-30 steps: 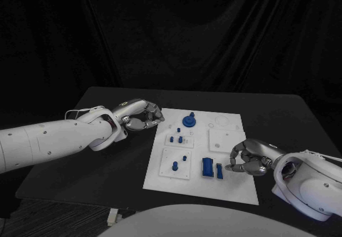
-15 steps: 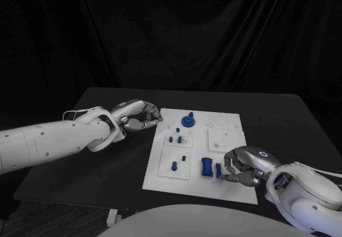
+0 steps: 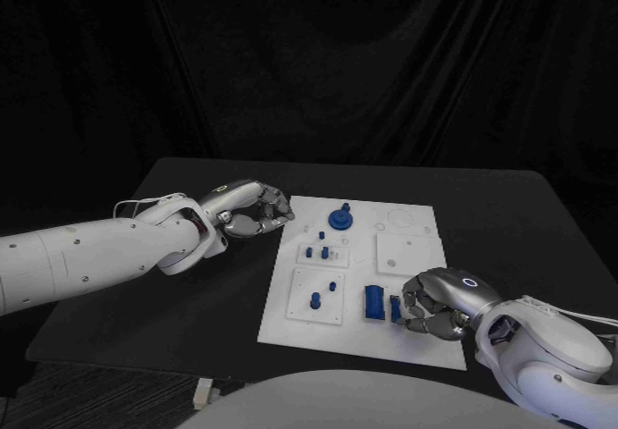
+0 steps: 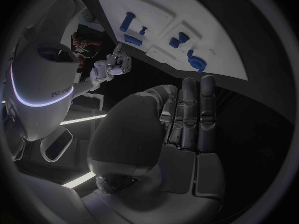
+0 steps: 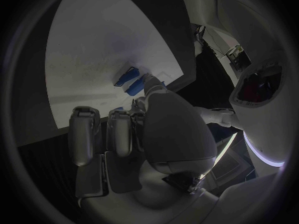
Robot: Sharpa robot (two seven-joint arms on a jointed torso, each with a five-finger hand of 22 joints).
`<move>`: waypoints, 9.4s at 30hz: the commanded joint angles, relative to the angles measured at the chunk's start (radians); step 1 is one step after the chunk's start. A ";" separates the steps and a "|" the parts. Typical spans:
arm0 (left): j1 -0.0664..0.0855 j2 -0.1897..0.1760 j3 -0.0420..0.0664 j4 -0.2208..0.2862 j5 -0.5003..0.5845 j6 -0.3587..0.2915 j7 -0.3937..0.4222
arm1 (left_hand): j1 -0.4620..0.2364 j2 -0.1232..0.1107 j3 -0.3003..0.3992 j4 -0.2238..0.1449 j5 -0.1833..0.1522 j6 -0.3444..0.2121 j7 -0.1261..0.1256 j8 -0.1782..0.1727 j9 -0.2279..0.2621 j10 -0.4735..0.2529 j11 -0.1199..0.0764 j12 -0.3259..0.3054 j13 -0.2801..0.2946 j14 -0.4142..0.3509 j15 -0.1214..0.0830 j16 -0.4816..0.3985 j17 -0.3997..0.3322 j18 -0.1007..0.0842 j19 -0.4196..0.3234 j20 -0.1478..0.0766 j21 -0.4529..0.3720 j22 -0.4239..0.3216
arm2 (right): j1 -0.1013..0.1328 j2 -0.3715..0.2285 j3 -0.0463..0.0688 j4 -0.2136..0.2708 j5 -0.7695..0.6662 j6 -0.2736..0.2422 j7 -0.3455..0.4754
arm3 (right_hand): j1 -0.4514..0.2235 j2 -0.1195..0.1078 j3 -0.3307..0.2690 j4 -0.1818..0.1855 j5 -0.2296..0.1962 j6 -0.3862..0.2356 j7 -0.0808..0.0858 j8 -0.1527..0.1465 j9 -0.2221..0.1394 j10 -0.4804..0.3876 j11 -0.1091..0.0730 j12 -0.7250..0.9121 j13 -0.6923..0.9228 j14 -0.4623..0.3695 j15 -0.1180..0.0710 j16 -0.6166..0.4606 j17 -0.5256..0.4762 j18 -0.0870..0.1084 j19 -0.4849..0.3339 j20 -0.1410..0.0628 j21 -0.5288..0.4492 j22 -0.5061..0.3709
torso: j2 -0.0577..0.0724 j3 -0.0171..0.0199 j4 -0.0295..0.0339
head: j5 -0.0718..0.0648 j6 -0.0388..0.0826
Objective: Assemble the parts on the task board
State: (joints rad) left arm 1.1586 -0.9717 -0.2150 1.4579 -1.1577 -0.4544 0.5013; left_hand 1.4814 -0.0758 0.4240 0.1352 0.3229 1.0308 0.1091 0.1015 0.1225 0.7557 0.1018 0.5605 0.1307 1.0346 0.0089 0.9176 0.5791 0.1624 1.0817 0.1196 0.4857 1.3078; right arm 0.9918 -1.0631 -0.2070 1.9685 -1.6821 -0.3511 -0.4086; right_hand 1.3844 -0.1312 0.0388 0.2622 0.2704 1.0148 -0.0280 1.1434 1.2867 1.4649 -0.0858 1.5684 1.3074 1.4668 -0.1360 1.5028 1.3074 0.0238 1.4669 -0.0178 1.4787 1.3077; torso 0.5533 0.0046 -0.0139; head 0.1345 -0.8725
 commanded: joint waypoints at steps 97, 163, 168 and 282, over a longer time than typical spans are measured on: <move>-0.029 -0.001 0.001 0.000 0.004 0.004 0.025 | -0.002 0.010 0.009 0.000 0.008 -0.001 0.005 0.008 0.002 0.007 0.000 -0.002 -0.004 -0.001 0.008 -0.003 -0.002 0.009 -0.011 0.000 0.007 0.035 | 0.063 -0.022 0.001 -0.029 0.144 0.008 -0.047 | 0.108 0.136 -0.132 -0.013 -0.215 -0.162 0.012 -0.334 -0.213 0.106 0.007 0.002 0.263 0.075 -0.006 0.004 0.108 0.005 0.048 -0.008 -0.021 0.226 | -0.001 -0.0001 0.0007 | 0.002 0.000; -0.031 -0.003 0.001 -0.001 0.004 0.007 0.027 | -0.002 0.010 0.009 -0.001 0.008 -0.002 0.005 0.008 0.002 0.008 0.000 -0.002 -0.005 -0.002 0.008 -0.003 -0.002 0.009 -0.012 0.000 0.008 0.035 | 0.020 0.065 0.001 -0.054 0.138 -0.032 -0.070 | 0.017 0.122 -0.162 0.022 -0.217 -0.090 0.002 -0.194 -0.113 0.106 -0.003 0.002 0.263 0.076 -0.009 0.004 0.109 0.004 0.050 -0.011 -0.019 0.226 | -0.001 0.0000 0.0015 | 0.005 0.000; -0.031 -0.002 0.001 -0.001 0.004 0.008 0.027 | -0.002 0.010 0.009 -0.001 0.008 -0.002 0.005 0.008 0.002 0.008 0.000 -0.002 -0.005 -0.002 0.008 -0.003 -0.002 0.009 -0.012 0.000 0.008 0.035 | 0.016 0.081 0.001 -0.068 0.133 -0.038 -0.068 | 0.016 0.122 -0.160 0.022 -0.214 -0.087 0.002 -0.191 -0.112 0.106 -0.003 0.002 0.263 0.076 -0.009 0.004 0.109 0.004 0.051 -0.011 -0.018 0.227 | 0.001 0.0000 0.0023 | 0.001 0.000; -0.033 -0.001 0.001 -0.008 0.004 0.018 0.035 | -0.002 0.011 0.011 -0.002 0.009 -0.003 0.006 0.009 0.003 0.009 0.001 -0.002 -0.008 -0.002 0.009 -0.003 -0.003 0.010 -0.016 0.000 0.010 0.034 | 0.069 0.068 0.001 -0.047 0.175 -0.073 -0.038 | -0.006 0.039 0.053 0.012 -0.221 0.075 -0.014 -0.043 0.014 0.106 -0.017 0.002 0.263 0.078 -0.020 0.010 0.123 0.002 0.054 -0.022 -0.009 0.229 | 0.000 0.0001 0.0011 | 0.014 0.000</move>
State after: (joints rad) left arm 1.1277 -0.9730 -0.2150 1.4485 -1.1577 -0.4408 0.5179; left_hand 1.4814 -0.0758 0.4294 0.1353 0.3272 1.0308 0.1091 0.1054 0.1236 0.7593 0.1054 0.5605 0.1235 1.0310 0.0125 0.9176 0.5779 0.1623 1.0745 0.1196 0.4910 1.3080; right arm 1.0583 -0.9964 -0.2059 1.9231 -1.5149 -0.4114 -0.4384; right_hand 1.3693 -0.1011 0.0896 0.2800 0.0534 1.0895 -0.0388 1.1069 1.3022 1.4649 -0.0965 1.5669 1.3077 1.4658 -0.1508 1.5067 1.3074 0.0239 1.4669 -0.0318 1.4671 1.3080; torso 0.5522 0.0045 -0.0137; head 0.1493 -0.8725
